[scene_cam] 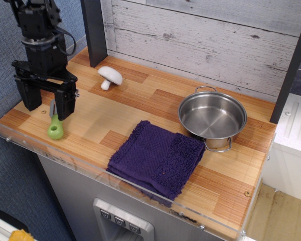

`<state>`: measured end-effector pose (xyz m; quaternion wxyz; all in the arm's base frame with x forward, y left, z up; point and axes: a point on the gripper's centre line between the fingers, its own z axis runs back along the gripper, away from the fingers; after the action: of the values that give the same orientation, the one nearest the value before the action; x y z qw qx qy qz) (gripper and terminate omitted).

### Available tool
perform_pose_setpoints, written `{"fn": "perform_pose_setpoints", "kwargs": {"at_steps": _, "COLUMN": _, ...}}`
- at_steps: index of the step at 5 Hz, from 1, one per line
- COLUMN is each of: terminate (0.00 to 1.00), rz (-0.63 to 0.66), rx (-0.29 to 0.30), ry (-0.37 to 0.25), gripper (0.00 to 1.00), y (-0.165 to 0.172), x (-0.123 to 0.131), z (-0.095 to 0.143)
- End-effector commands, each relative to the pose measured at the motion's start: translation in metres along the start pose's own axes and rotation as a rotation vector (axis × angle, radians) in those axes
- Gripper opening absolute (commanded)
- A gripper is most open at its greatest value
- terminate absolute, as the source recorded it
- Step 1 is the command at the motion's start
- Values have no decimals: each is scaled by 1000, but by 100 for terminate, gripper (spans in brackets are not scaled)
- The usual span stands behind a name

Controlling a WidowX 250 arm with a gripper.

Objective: Move the spatula and place on purple towel

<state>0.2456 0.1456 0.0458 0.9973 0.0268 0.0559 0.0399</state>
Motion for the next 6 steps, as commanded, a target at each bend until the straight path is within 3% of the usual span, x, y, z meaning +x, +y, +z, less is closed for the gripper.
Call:
{"fn": "perform_pose_setpoints", "kwargs": {"at_steps": 1, "terminate": 0, "rz": -44, "rx": 42, "ry": -30, "gripper": 100, "y": -15, "x": 22, "z": -10}}
{"fn": "perform_pose_setpoints", "kwargs": {"at_steps": 3, "terminate": 0, "rz": -80, "rx": 66, "ry": 26, "gripper": 100, "y": -23, "x": 8, "z": -24}}
{"fn": "perform_pose_setpoints", "kwargs": {"at_steps": 5, "terminate": 0, "rz": -68, "rx": 87, "ry": 16, "gripper": 100, "y": -3, "x": -6, "z": -20}}
{"fn": "perform_pose_setpoints", "kwargs": {"at_steps": 6, "terminate": 0, "rz": -73, "rx": 88, "ry": 18, "gripper": 0, "y": -4, "x": -10, "z": -19}}
